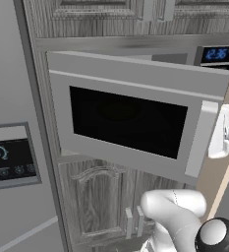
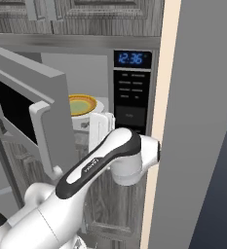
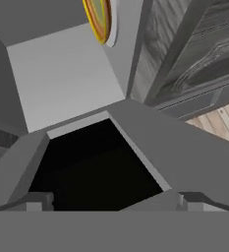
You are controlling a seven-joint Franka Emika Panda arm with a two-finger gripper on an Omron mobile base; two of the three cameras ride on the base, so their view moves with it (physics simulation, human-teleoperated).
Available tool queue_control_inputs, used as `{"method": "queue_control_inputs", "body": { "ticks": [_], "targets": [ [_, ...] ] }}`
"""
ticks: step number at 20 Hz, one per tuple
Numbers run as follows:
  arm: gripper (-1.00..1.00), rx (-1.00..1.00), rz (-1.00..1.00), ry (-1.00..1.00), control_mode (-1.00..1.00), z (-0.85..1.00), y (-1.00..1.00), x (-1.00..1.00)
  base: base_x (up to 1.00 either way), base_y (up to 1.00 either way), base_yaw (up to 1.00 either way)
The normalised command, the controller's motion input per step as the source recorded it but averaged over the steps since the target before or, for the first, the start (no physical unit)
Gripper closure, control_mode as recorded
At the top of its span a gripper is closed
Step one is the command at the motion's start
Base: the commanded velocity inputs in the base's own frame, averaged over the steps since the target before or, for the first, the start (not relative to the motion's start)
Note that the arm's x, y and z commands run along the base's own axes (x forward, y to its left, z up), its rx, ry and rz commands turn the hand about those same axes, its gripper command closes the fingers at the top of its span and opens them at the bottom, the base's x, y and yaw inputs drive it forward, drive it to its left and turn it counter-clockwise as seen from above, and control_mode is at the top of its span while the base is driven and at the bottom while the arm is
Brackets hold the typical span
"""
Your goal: Pick the shrimp from the counter and place it in the microwave. Then turn on the microwave.
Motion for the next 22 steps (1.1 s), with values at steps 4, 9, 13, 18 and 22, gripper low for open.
{"method": "queue_control_inputs", "body": {
  "ticks": [4, 9, 13, 18, 22],
  "targets": [
    [-1.0, 0.07, 0.05, 0.0, -1.0, 0.02, 0.13, -0.16, 0.0, 0.0, 0.0],
    [-1.0, 0.1, 0.06, 0.0, -1.0, 0.04, 0.1, -0.3, 0.0, 0.0, 0.0],
    [-1.0, 0.1, 0.05, 0.0, -1.0, 0.02, 0.15, -0.31, 0.0, 0.0, 0.0],
    [-1.0, 0.07, 0.05, 0.05, -1.0, 0.02, 0.22, -0.24, 0.0, 0.0, 0.0],
    [-1.0, 0.07, 0.05, 0.05, -1.0, 0.03, 0.22, -0.25, 0.0, 0.0, 0.0]
  ]
}}
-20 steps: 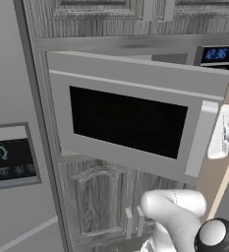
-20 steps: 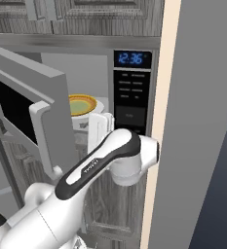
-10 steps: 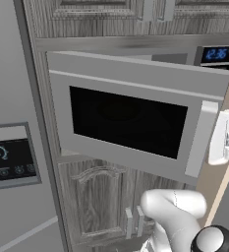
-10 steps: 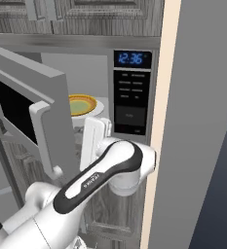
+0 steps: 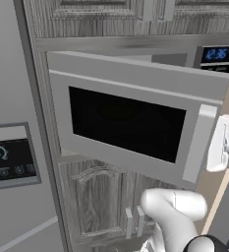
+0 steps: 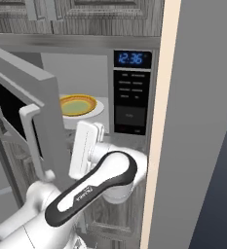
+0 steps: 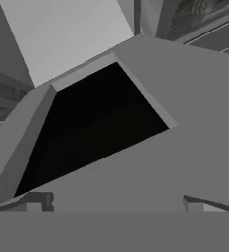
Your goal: Pick the shrimp from the counter and place it in the microwave. Then turn on the microwave.
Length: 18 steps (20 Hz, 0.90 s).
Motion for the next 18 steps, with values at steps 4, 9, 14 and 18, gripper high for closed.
{"method": "queue_control_inputs", "body": {
  "ticks": [4, 9, 14, 18],
  "targets": [
    [-1.0, 0.08, 0.06, 0.06, -1.0, 0.04, 0.22, -0.29, 0.0, 0.0, 0.0],
    [-1.0, 0.04, 0.04, 0.07, -1.0, 0.01, 0.32, -0.31, 0.0, 0.0, 0.0],
    [-1.0, 0.02, 0.03, 0.04, -1.0, 0.01, 0.34, -0.35, 0.0, 0.0, 0.0],
    [-1.0, 0.01, 0.02, 0.02, -1.0, 0.02, 0.36, -0.33, 0.0, 0.0, 0.0]
  ]
}}
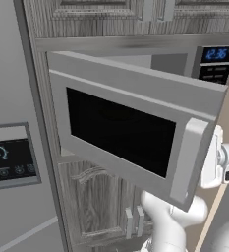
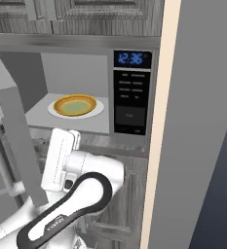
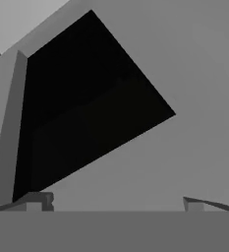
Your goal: Pick the shrimp from the counter and place it in the microwave. Then turn on the microwave.
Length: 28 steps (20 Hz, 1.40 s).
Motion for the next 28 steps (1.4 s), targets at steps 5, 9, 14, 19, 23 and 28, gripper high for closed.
{"method": "queue_control_inputs", "body": {
  "ticks": [5, 9, 14, 19, 23, 28],
  "targets": [
    [-1.0, 0.01, 0.01, 0.0, -1.0, 0.01, 0.37, -0.35, 0.0, 0.0, 0.0],
    [-1.0, 0.0, 0.0, 0.0, -1.0, 0.0, 0.41, -0.33, 0.0, 0.0, 0.0],
    [-1.0, 0.0, 0.0, 0.0, -1.0, 0.0, 0.41, -0.33, 0.0, 0.0, 0.0],
    [-1.0, 0.0, 0.0, 0.0, -1.0, 0.0, 0.43, -0.34, 0.0, 0.0, 0.0],
    [-1.0, 0.0, 0.0, 0.0, -1.0, 0.0, 0.45, -0.36, 0.0, 0.0, 0.0],
    [-1.0, 0.0, 0.0, 0.0, -1.0, 0.0, 0.46, -0.38, 0.0, 0.0, 0.0]
  ]
}}
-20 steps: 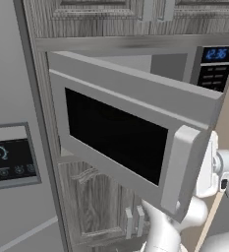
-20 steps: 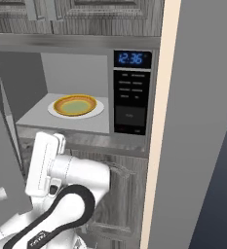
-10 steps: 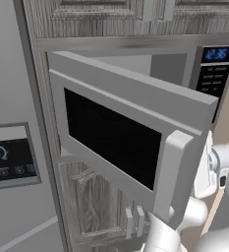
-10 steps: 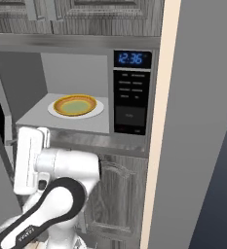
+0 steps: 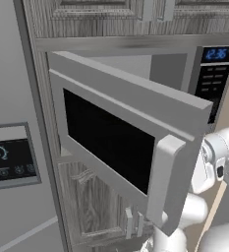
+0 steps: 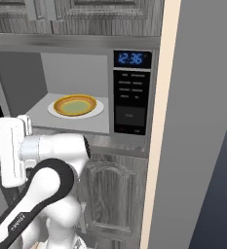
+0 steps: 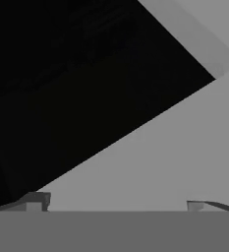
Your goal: Pick the shrimp from the counter and place it in the microwave. Then turn on the microwave.
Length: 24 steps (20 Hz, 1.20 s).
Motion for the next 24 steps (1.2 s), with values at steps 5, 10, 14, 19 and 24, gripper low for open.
{"method": "queue_control_inputs", "body": {
  "ticks": [5, 10, 14, 19, 24],
  "targets": [
    [-1.0, 0.0, 0.0, 0.0, -1.0, 0.0, 0.48, -0.39, 0.0, 0.0, 0.0],
    [-1.0, 0.0, 0.0, 0.0, -1.0, 0.0, 0.51, -0.4, 0.0, 0.0, 0.0],
    [-1.0, 0.0, 0.0, 0.0, -1.0, 0.0, 0.52, -0.4, 0.0, 0.0, 0.0],
    [-1.0, 0.0, 0.0, 0.0, -1.0, 0.0, 0.52, -0.38, 0.0, 0.0, 0.0],
    [-1.0, 0.0, 0.0, 0.0, -1.0, -0.01, 0.52, -0.33, 0.0, 0.0, 0.0]
  ]
}}
